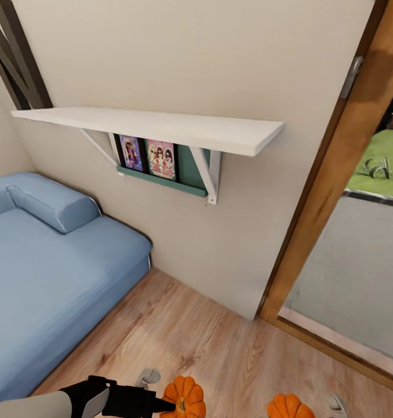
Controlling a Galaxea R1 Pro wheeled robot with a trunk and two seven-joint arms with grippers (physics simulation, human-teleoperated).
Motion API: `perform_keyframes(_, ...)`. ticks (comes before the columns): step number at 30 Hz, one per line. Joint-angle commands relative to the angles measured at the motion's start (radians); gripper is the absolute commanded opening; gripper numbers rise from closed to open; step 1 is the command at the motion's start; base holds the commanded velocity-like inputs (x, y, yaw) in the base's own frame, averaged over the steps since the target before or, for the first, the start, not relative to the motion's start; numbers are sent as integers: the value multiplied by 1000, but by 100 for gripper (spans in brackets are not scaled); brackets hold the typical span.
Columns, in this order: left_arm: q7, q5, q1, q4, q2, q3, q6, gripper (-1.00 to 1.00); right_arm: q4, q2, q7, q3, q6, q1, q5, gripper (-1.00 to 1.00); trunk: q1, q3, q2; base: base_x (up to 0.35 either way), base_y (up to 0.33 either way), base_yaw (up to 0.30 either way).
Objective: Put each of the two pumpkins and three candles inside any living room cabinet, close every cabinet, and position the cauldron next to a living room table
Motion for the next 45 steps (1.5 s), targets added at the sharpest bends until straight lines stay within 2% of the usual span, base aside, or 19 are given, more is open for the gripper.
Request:
perform_keyframes(1,2,-1,0,0,-1,0,-1,-100,0,0,-1,0,1,0,0,-100,-4,3,7,0,0,-267)
perform_keyframes(4,4,-1,0,0,-5,0,-1,-100,1,2,-3,0,1,0,0,-100,-15,10,28,0,0,-267)
perform_keyframes(15,7,1,0,3,-4,0,1,-100,2,37,-19,0,3,0,3,-100,-58,36,105,0,0,-237)
perform_keyframes(24,8,3,9,4,1,0,1,-100,2,38,-20,0,9,0,3,-100,-92,52,168,0,0,-158)
perform_keyframes(29,8,4,12,27,-2,0,3,-100,-1,39,-76,2,14,0,4,-100,-111,60,203,0,0,-111)
perform_keyframes(35,8,4,12,31,-2,0,4,-100,-1,38,-87,2,18,0,3,-100,-134,69,245,0,0,-72)
perform_keyframes(40,8,4,13,40,-1,0,4,-100,-3,39,-124,3,76,0,4,-100,-153,77,280,0,0,-12)
perform_keyframes(45,8,4,13,51,0,0,4,-100,-4,38,-129,2,87,0,9,-100,-173,85,315,0,0,0)
